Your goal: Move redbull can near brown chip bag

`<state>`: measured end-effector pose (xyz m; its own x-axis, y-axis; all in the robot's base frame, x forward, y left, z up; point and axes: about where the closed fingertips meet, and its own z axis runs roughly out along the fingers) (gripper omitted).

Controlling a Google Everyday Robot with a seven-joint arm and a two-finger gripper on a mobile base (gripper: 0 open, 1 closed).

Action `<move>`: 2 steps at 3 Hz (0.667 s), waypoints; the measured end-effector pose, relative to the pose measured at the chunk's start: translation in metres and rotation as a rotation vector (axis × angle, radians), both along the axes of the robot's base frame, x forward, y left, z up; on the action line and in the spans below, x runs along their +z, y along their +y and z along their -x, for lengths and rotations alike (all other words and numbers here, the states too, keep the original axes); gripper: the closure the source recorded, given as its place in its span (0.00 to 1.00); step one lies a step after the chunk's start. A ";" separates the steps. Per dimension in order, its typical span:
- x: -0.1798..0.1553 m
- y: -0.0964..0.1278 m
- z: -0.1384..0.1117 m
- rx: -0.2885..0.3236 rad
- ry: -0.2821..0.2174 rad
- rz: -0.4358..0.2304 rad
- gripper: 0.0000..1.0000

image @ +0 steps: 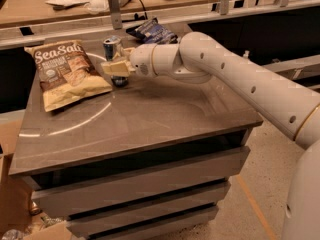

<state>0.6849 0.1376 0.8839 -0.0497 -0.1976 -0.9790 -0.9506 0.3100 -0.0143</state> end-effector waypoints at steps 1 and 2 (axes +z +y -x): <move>-0.004 0.006 0.005 0.026 0.001 -0.019 0.60; -0.006 0.007 0.009 0.042 -0.006 -0.028 0.37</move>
Offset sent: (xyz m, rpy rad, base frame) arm -0.0116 0.0022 -0.0091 0.0386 -0.0149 0.0506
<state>0.6759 0.1445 0.8775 -0.0364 -0.1718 -0.9845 -0.9626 0.2706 -0.0117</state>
